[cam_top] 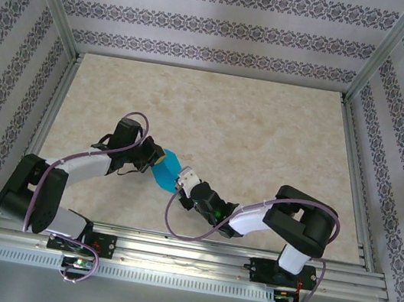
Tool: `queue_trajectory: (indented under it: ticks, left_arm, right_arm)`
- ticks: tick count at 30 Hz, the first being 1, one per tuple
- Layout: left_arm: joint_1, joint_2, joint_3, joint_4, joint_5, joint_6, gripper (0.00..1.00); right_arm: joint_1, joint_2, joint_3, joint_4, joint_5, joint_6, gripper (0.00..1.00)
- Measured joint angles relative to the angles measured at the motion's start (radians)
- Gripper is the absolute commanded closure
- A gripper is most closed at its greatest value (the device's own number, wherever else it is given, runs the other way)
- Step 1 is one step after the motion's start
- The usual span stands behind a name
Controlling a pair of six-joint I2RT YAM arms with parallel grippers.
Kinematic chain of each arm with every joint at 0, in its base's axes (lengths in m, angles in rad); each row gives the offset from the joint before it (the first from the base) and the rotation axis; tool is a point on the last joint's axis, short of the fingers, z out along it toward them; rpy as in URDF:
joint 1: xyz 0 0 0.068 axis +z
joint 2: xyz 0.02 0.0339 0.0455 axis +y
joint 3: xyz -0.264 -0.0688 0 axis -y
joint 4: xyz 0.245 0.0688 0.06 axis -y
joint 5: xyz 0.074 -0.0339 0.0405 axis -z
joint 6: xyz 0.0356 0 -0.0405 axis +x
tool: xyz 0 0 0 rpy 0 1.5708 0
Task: Fold a paper plane with a square sheet of paper (pick it up from the middle)
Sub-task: Fourth fold the wing at the center of the table.
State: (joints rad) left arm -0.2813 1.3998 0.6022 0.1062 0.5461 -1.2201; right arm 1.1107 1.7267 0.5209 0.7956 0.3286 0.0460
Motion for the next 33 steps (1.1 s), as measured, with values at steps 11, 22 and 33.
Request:
queue_trajectory:
  ticks: [11,22,33]
  left_arm:
    - [0.0,0.0,0.0,0.0,0.0,0.0,1.0]
    - [0.0,0.0,0.0,0.0,-0.001,0.0,1.0]
    - [0.0,0.0,0.0,-0.001,-0.001,0.0,1.0]
  right_arm:
    - [0.0,0.001,0.0,-0.015,-0.032,0.004,0.78]
    - [0.0,0.004,0.002,-0.018,-0.058,0.018,0.75]
    - [0.0,0.004,0.002,-0.018,-0.076,0.048,0.83]
